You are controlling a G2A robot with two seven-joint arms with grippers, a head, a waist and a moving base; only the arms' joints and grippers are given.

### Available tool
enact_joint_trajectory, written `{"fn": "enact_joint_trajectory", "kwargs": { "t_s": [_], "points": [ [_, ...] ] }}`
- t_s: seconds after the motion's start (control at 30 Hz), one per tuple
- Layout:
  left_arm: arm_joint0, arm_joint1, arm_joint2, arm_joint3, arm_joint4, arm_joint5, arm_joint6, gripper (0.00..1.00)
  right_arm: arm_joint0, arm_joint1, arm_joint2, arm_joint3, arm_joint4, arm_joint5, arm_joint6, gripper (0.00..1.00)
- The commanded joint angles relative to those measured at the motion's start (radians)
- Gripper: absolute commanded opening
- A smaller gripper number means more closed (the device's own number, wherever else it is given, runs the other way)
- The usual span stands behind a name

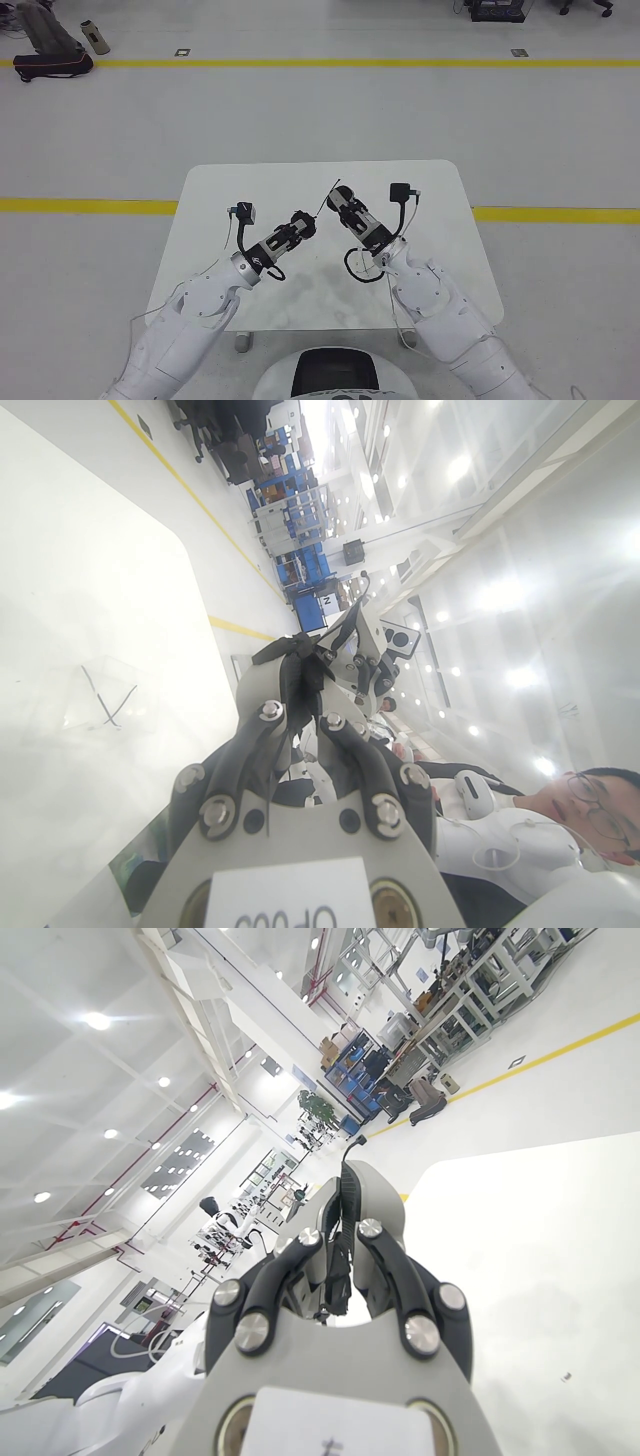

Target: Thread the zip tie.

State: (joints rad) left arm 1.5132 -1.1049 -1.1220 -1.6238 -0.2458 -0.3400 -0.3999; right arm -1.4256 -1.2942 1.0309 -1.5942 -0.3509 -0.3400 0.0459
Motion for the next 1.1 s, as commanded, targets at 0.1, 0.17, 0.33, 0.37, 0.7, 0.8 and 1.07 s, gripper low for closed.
{"fn": "enact_joint_trajectory", "kwargs": {
  "t_s": [0.1, 0.17, 0.33, 0.37, 0.7, 0.8, 1.07],
  "points": [
    [0.000, 0.000, 0.000, 0.000, 0.000, 0.000, 0.000, 0.00, 0.004, 0.003, -0.004, 0.003, 0.002, 0.000, 0.005, 0.00],
    [0.000, 0.000, 0.000, 0.000, 0.000, 0.000, 0.000, 0.00, 0.006, 0.003, -0.006, 0.008, 0.002, 0.000, 0.005, 0.00],
    [0.000, 0.000, 0.000, 0.000, 0.000, 0.000, 0.000, 0.00, 0.012, 0.005, -0.012, 0.020, 0.002, 0.000, 0.002, 0.00],
    [0.000, 0.000, 0.000, 0.000, 0.000, 0.000, 0.000, 0.00, 0.013, 0.005, -0.013, 0.021, 0.002, 0.000, 0.001, 0.00],
    [0.000, 0.000, 0.000, 0.000, 0.000, 0.000, 0.000, 0.00, 0.019, 0.011, -0.022, 0.013, 0.008, 0.000, 0.006, 0.00],
    [0.000, 0.000, 0.000, 0.000, 0.000, 0.000, 0.000, 0.00, 0.017, 0.015, -0.025, 0.003, 0.012, 0.000, 0.009, 0.00],
    [0.000, 0.000, 0.000, 0.000, 0.000, 0.000, 0.000, 0.00, 0.012, 0.028, -0.034, -0.013, 0.020, 0.000, 0.019, 0.00]
  ]
}}
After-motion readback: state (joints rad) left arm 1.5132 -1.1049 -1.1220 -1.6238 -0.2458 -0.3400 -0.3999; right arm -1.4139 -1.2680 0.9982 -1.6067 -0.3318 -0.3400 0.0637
